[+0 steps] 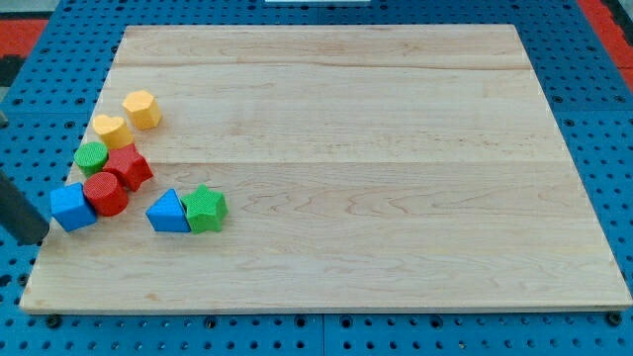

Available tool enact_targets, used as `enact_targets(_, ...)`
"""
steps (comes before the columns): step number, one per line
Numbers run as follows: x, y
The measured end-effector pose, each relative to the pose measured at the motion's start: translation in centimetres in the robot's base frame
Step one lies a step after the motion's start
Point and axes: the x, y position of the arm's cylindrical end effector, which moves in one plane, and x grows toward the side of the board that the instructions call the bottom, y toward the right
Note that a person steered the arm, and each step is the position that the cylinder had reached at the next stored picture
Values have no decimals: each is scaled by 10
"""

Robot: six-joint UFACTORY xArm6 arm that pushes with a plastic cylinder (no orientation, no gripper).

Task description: Slide the green circle diagonally top left to the red star

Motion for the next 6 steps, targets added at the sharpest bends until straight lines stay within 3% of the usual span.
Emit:
enact_targets(2, -27, 23)
enact_targets(4, -43, 5)
enact_targets(5, -75, 10)
enact_targets(6, -90, 67)
